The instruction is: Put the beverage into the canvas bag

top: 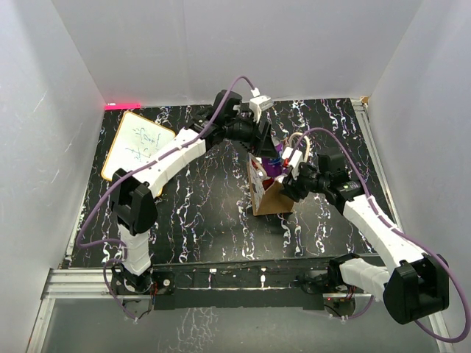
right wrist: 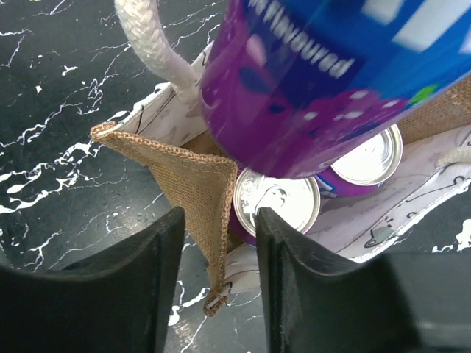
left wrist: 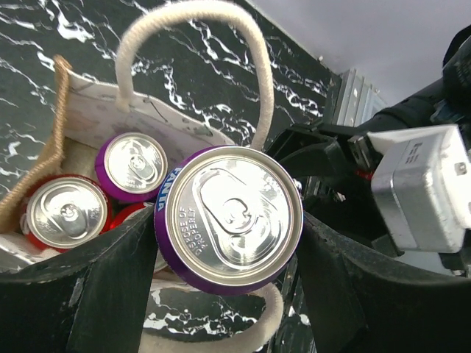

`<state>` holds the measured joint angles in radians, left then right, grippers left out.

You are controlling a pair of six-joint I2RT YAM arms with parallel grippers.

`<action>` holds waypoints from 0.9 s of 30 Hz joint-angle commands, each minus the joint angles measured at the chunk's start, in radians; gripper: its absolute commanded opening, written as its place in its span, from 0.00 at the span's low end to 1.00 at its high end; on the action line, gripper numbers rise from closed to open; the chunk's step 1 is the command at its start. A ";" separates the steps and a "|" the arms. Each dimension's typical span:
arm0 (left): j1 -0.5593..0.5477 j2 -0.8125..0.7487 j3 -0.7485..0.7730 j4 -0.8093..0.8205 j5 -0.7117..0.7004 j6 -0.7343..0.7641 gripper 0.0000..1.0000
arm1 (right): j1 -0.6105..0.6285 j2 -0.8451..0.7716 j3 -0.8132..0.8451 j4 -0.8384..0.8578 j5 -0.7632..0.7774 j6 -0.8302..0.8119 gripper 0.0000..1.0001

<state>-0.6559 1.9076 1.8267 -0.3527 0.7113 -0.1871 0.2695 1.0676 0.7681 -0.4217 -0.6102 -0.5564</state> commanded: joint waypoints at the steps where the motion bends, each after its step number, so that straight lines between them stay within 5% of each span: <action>1: -0.012 -0.060 -0.010 0.059 0.019 0.017 0.00 | 0.004 -0.017 0.001 0.024 -0.022 -0.010 0.40; 10: -0.046 -0.068 -0.045 -0.006 -0.028 0.115 0.00 | 0.003 -0.061 0.010 -0.092 -0.101 -0.102 0.18; 27: -0.065 -0.114 -0.108 0.006 0.072 0.151 0.00 | 0.003 -0.093 -0.008 -0.152 -0.115 -0.155 0.08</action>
<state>-0.7097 1.8931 1.7191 -0.3885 0.6868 -0.0406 0.2684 1.0061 0.7681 -0.5503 -0.6792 -0.7094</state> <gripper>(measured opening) 0.666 0.093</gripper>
